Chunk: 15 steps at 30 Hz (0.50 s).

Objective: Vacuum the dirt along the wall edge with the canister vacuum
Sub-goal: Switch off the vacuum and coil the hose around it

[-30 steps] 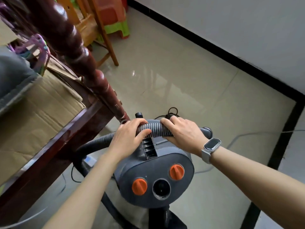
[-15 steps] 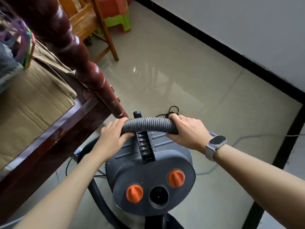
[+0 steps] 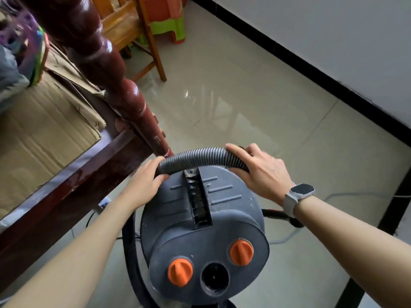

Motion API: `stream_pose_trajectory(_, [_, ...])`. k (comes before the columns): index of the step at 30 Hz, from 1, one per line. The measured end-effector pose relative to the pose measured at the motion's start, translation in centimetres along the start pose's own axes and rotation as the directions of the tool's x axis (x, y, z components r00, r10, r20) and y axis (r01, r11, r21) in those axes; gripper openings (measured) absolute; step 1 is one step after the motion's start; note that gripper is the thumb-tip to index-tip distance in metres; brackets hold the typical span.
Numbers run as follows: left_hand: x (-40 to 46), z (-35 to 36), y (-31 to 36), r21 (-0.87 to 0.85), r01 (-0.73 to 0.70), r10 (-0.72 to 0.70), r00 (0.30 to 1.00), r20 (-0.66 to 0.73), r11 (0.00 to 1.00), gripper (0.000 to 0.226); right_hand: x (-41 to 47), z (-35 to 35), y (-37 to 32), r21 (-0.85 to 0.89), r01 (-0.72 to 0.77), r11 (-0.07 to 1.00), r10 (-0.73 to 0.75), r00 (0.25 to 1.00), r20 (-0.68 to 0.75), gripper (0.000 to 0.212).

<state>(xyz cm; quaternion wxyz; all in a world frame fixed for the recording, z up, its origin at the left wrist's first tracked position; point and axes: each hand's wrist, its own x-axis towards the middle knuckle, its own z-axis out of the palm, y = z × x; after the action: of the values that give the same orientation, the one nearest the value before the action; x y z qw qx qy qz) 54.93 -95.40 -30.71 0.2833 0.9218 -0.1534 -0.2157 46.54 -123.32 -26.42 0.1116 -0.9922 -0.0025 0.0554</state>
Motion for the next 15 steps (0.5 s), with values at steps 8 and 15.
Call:
stream_pose_trajectory(8, [5.0,2.6,3.8,0.133,-0.13,0.135,0.99,-0.034,0.983,0.042,-0.1,3.0,5.4,0.178,-0.237,0.955,0.186,0.946,0.265,0.053])
stream_pose_trajectory(15, [5.9,4.0,2.8,-0.131,-0.046,0.034,0.995,-0.096,0.99,0.037,3.9,4.7,3.5,0.252,-0.139,0.958,0.084,0.972,0.218,0.054])
